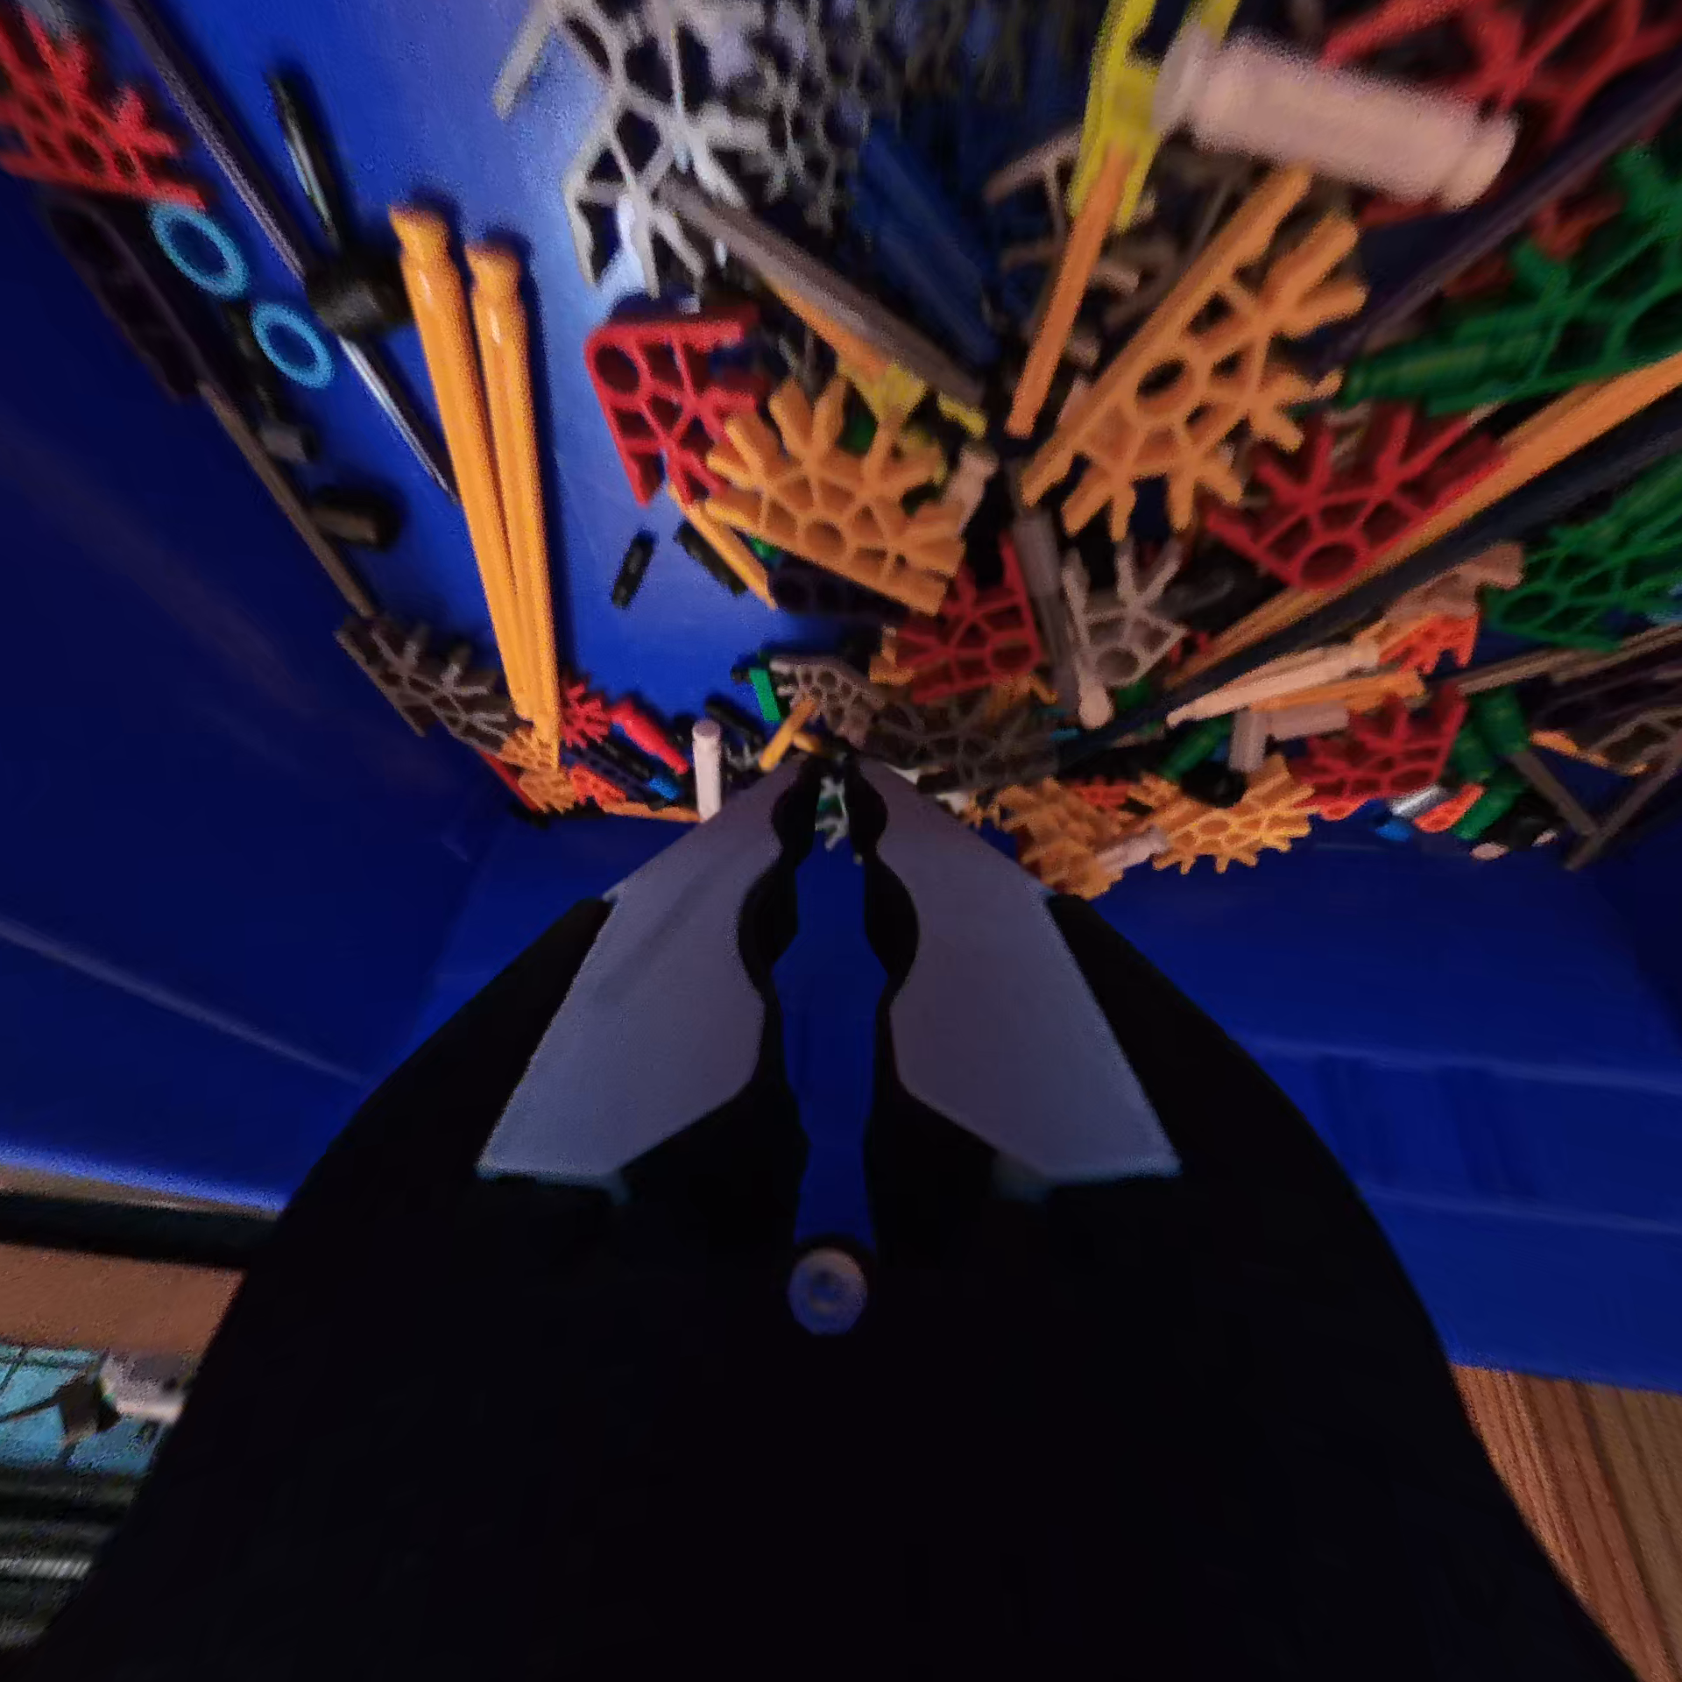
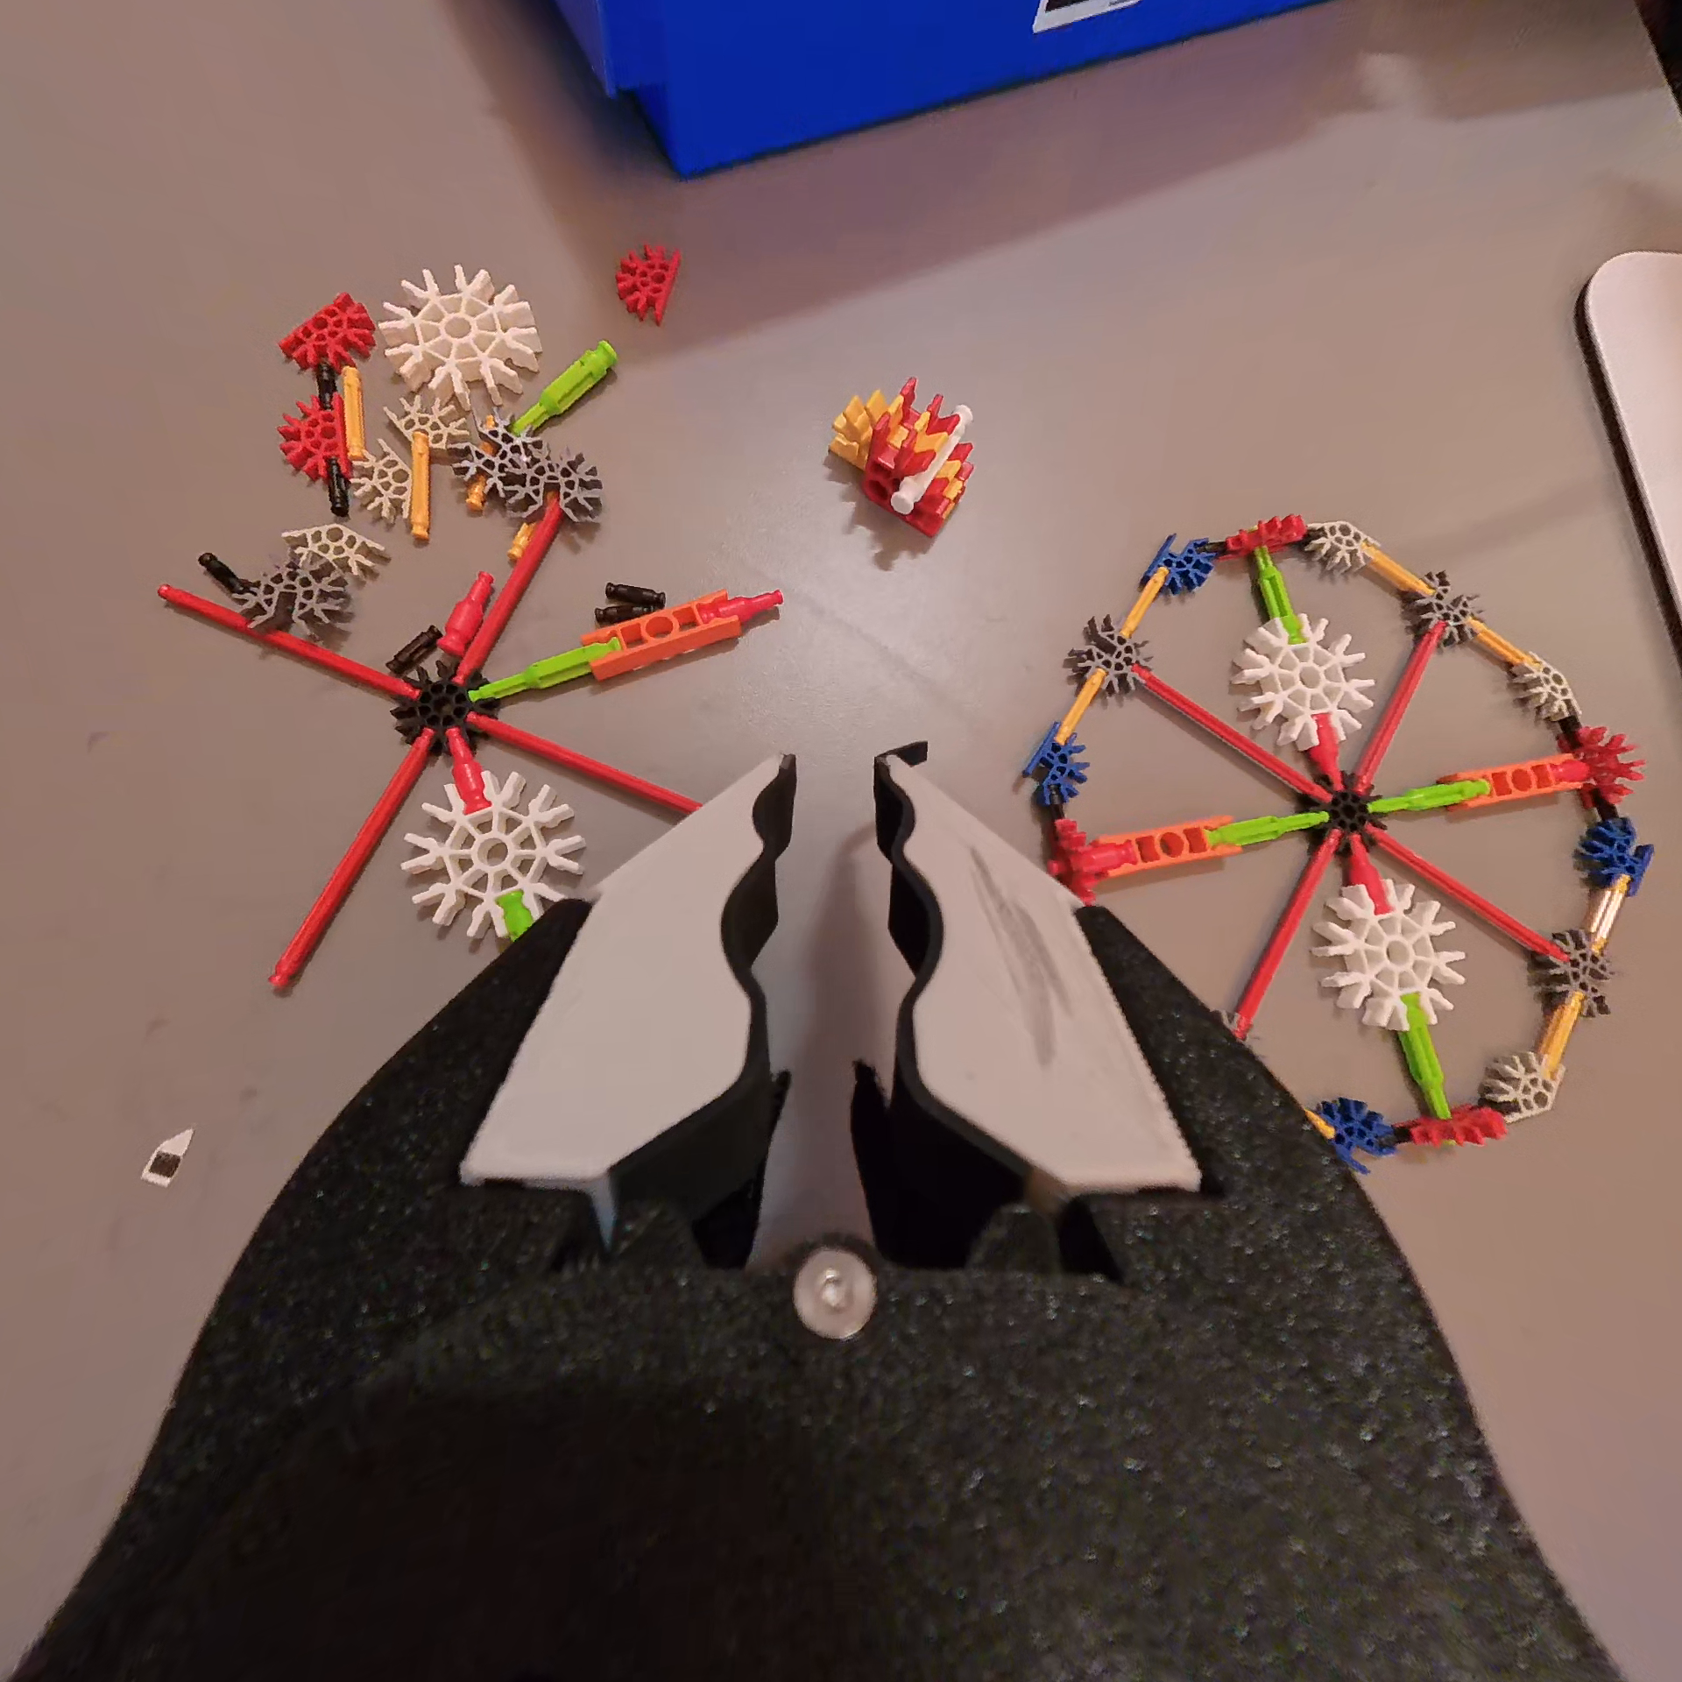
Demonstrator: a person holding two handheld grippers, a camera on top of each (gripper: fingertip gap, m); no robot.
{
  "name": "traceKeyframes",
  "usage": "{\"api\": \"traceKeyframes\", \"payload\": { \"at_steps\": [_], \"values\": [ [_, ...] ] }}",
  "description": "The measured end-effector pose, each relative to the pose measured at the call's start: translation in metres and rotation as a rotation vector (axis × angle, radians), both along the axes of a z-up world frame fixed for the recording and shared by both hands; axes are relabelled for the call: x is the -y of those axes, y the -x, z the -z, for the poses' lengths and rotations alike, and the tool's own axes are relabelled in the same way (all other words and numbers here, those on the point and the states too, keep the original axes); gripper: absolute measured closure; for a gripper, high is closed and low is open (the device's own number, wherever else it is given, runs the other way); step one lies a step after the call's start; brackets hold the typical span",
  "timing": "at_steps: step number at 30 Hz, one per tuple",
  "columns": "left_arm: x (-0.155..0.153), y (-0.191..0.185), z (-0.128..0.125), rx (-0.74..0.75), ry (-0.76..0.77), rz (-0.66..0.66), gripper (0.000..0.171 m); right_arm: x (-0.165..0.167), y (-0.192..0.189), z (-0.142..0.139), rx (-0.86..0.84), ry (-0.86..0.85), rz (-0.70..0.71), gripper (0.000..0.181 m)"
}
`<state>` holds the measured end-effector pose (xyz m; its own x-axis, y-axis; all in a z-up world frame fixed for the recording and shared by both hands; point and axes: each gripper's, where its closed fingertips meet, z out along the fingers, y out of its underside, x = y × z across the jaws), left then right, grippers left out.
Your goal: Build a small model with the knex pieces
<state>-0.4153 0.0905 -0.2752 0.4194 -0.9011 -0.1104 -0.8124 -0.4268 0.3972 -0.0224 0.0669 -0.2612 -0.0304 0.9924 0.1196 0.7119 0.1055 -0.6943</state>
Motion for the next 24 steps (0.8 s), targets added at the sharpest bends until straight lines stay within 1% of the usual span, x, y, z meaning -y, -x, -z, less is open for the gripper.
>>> {"api": "traceKeyframes", "payload": {
  "at_steps": [2, 4, 6, 8, 10, 12, 15, 19, 21, 23, 24],
  "values": [
    [-0.005, -0.016, 0.006, 0.077, -0.011, -0.006, 0.171, 0.000, 0.000, -0.001, -0.001, -0.001, 0.000, 0.165],
    [-0.015, -0.025, 0.005, 0.106, -0.050, 0.012, 0.166, 0.000, 0.000, -0.001, -0.002, -0.003, 0.000, 0.165],
    [-0.031, -0.027, -0.004, 0.109, -0.130, 0.033, 0.163, 0.000, 0.000, -0.002, -0.004, -0.004, 0.000, 0.165],
    [-0.039, -0.033, -0.017, 0.171, -0.182, 0.002, 0.155, 0.000, 0.000, -0.003, -0.006, -0.004, 0.000, 0.165],
    [-0.043, -0.031, -0.029, 0.201, -0.211, -0.017, 0.153, 0.001, 0.000, -0.003, -0.007, -0.004, -0.002, 0.165],
    [-0.041, -0.023, -0.037, 0.190, -0.217, -0.031, 0.150, 0.001, 0.000, -0.003, -0.007, -0.005, -0.003, 0.164],
    [-0.025, -0.005, -0.038, 0.128, -0.150, -0.065, 0.150, 0.001, 0.000, -0.003, -0.005, -0.004, -0.003, 0.164],
    [0.006, 0.012, -0.021, 0.021, 0.004, -0.074, 0.149, 0.002, 0.000, -0.002, -0.001, -0.004, -0.007, 0.164],
    [0.014, 0.021, -0.012, -0.053, 0.050, -0.055, 0.151, 0.002, 0.000, -0.001, 0.000, -0.003, -0.008, 0.164],
    [0.014, 0.017, -0.001, -0.046, 0.072, -0.034, 0.156, 0.002, 0.000, -0.001, 0.000, -0.002, -0.008, 0.164],
    [0.012, 0.011, 0.003, -0.029, 0.069, -0.021, 0.162, 0.002, 0.000, -0.001, 0.001, -0.003, -0.009, 0.164]
  ]
}}
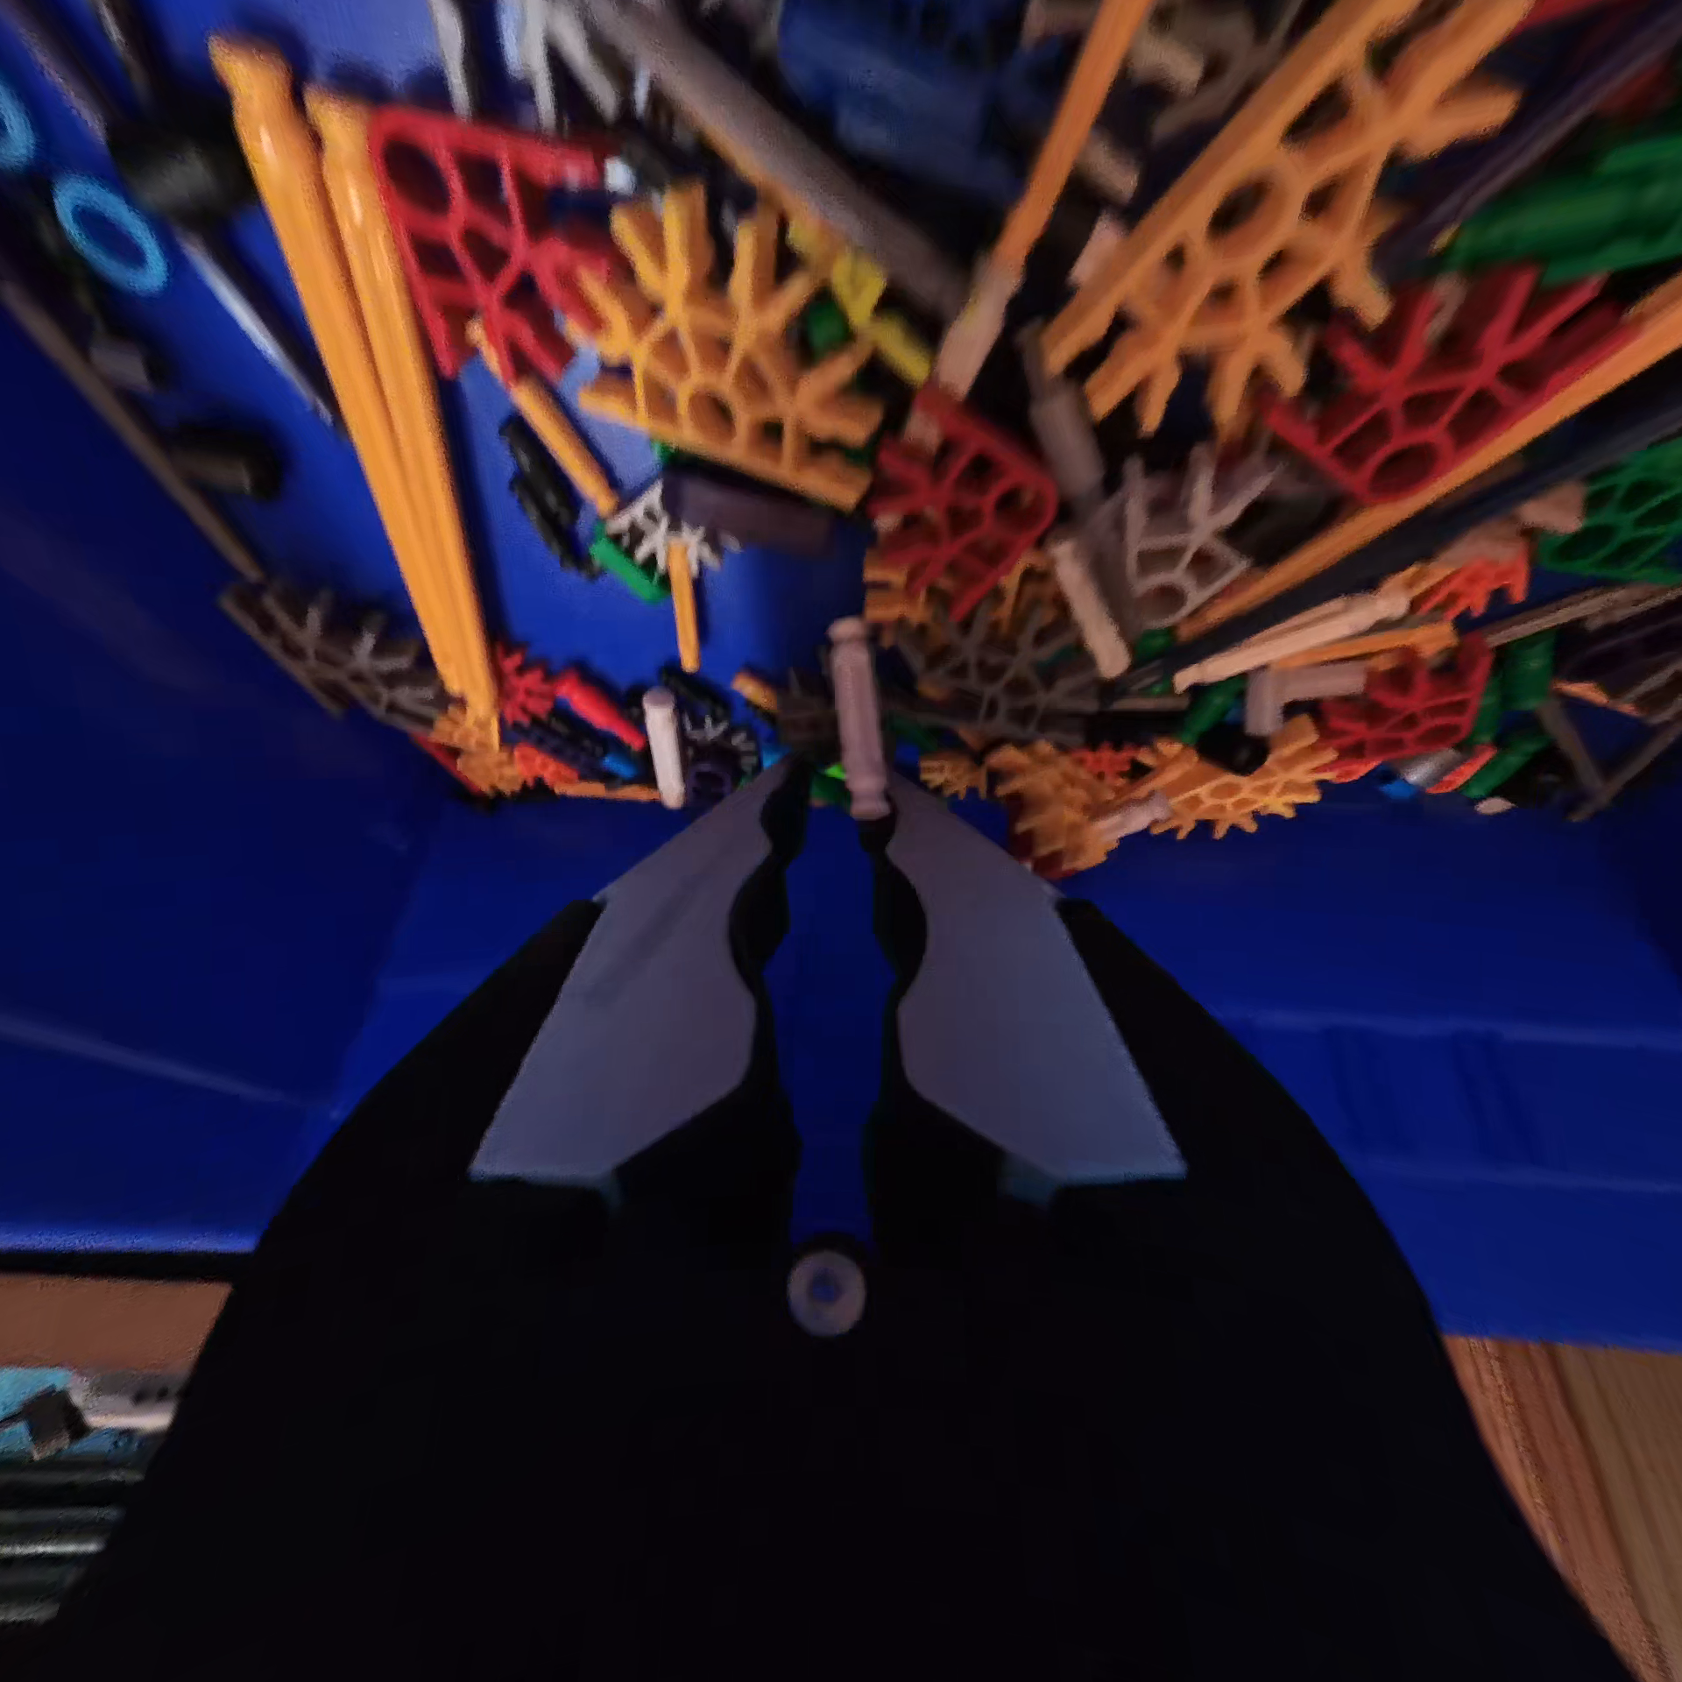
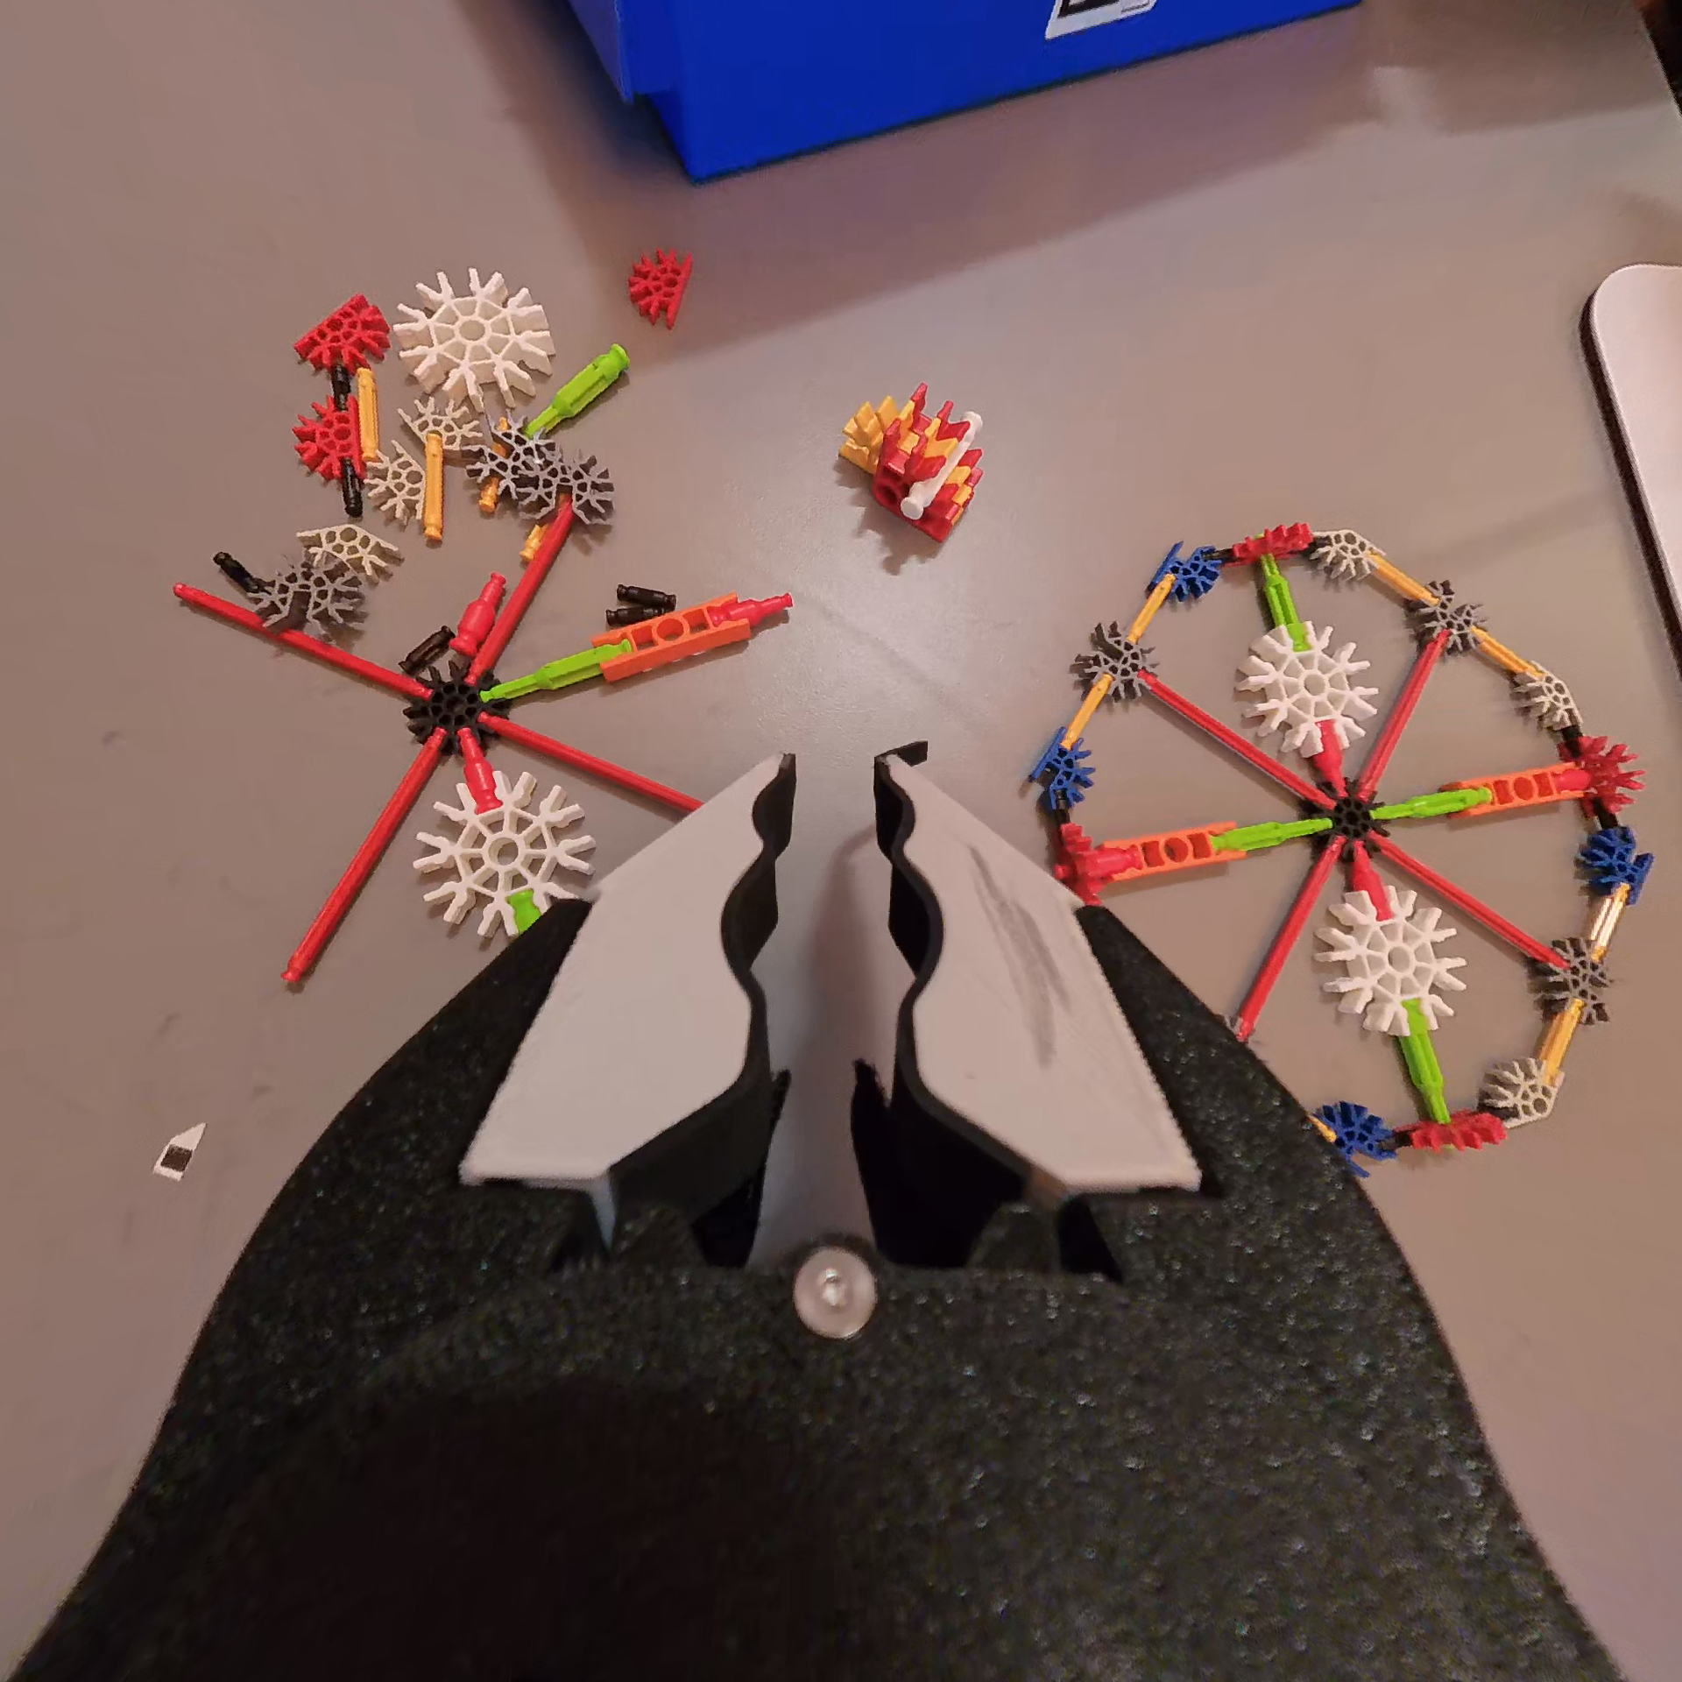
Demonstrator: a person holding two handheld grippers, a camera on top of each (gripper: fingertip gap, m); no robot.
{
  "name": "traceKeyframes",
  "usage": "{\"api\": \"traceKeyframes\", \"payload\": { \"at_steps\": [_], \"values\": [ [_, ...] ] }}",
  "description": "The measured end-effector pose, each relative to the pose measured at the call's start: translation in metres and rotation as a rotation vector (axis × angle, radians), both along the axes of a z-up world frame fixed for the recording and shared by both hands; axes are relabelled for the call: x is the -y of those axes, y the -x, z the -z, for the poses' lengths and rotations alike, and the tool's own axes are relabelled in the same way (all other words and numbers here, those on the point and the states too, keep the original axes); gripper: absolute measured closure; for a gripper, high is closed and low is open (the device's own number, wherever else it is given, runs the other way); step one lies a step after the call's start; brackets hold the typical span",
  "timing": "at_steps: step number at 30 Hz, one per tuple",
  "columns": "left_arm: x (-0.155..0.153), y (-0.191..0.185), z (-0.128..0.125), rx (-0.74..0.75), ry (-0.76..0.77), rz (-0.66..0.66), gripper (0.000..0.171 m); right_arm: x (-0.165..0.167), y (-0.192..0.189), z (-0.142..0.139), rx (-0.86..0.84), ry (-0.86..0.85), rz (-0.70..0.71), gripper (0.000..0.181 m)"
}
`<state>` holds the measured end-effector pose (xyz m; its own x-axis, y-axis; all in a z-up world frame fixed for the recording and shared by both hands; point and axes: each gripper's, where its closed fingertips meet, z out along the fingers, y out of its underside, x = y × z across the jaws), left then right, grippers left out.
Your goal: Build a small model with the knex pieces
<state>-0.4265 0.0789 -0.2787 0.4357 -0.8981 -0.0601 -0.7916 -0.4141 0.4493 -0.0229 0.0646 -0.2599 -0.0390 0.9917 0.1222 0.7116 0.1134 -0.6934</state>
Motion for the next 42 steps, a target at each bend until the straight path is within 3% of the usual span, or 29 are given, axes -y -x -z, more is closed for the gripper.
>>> {"api": "traceKeyframes", "payload": {
  "at_steps": [2, 5, 7, 12, 17, 19, 23, 26, 31, 34, 42],
  "values": [
    [-0.011, -0.007, -0.001, 0.011, -0.038, 0.044, 0.163, 0.000, 0.000, 0.000, 0.000, 0.001, 0.001, 0.164],
    [-0.046, -0.041, -0.015, 0.179, -0.211, 0.051, 0.162, 0.000, 0.000, 0.000, -0.003, 0.001, 0.001, 0.164],
    [-0.063, -0.035, -0.032, 0.142, -0.292, 0.071, 0.159, -0.001, -0.001, 0.000, -0.002, 0.002, 0.002, 0.164],
    [-0.032, -0.005, -0.032, 0.074, -0.132, -0.057, 0.156, 0.000, -0.001, -0.002, -0.004, -0.001, 0.000, 0.164],
    [-0.017, 0.018, -0.004, -0.073, -0.042, -0.017, 0.155, 0.000, 0.000, -0.003, -0.008, -0.004, -0.001, 0.164],
    [-0.028, 0.013, -0.002, -0.072, -0.078, 0.015, 0.160, 0.000, 0.000, -0.002, -0.006, -0.004, -0.002, 0.164],
    [-0.060, -0.030, -0.010, 0.130, -0.223, 0.056, 0.165, 0.000, -0.001, -0.003, -0.007, -0.003, 0.001, 0.164],
    [-0.074, -0.039, -0.028, 0.189, -0.293, 0.054, 0.163, 0.000, -0.001, -0.003, -0.010, -0.003, 0.002, 0.164],
    [-0.058, -0.025, -0.036, 0.153, -0.228, 0.013, 0.160, 0.001, -0.001, -0.004, -0.012, -0.005, -0.002, 0.164],
    [-0.037, -0.019, -0.030, 0.136, -0.139, -0.025, 0.159, 0.001, -0.001, -0.005, -0.011, -0.006, -0.002, 0.164],
    [-0.019, -0.017, -0.010, 0.133, -0.072, -0.081, 0.160, 0.001, 0.000, -0.004, -0.008, -0.008, -0.004, 0.164]
  ]
}}
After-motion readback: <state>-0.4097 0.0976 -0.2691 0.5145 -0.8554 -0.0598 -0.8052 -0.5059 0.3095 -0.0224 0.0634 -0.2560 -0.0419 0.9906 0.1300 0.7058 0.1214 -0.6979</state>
